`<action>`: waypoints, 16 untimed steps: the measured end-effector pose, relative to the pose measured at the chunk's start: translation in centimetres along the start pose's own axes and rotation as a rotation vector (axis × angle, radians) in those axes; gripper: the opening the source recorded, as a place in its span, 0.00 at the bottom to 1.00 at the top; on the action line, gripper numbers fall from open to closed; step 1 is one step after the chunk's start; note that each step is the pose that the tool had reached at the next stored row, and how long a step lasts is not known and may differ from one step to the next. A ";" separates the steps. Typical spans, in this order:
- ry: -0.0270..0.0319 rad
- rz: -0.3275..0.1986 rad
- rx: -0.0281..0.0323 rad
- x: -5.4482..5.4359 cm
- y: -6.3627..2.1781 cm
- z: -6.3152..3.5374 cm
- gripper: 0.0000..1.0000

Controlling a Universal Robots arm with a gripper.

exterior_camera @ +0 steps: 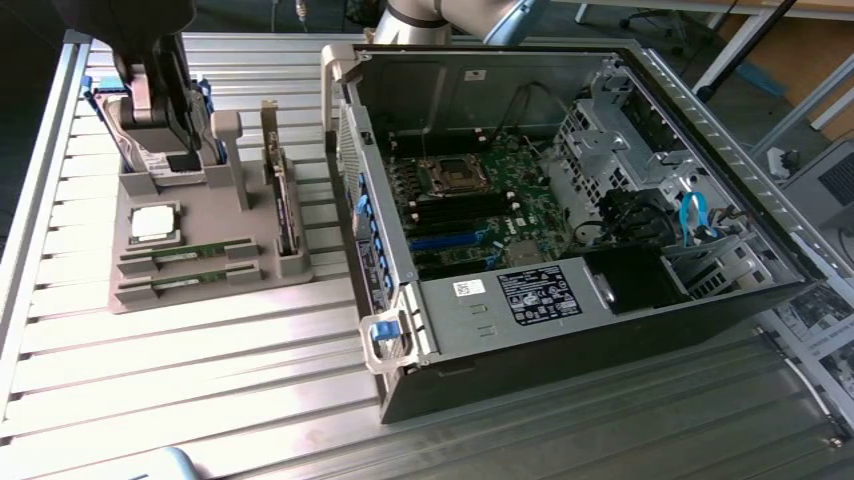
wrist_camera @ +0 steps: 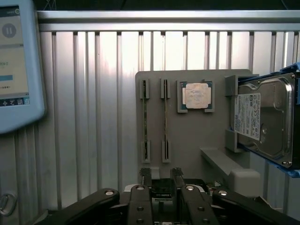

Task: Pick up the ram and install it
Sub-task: 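Pick up the ram and move it above insertion slot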

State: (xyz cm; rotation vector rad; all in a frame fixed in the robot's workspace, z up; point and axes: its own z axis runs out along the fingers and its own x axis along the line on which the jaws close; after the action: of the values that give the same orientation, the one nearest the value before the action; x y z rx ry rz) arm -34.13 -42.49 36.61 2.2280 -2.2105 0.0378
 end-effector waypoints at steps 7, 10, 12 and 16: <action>0.0000 0.000 0.0000 0.0 0.00 0.13 0.30; 0.0000 0.000 0.0000 0.0 0.00 0.20 0.30; 0.0000 0.000 0.0000 0.0 0.01 0.24 0.30; 0.0000 0.000 0.0000 0.0 0.01 0.31 0.30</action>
State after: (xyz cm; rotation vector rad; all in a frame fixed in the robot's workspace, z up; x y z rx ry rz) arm -34.13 -42.49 36.30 2.2280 -2.2105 0.0378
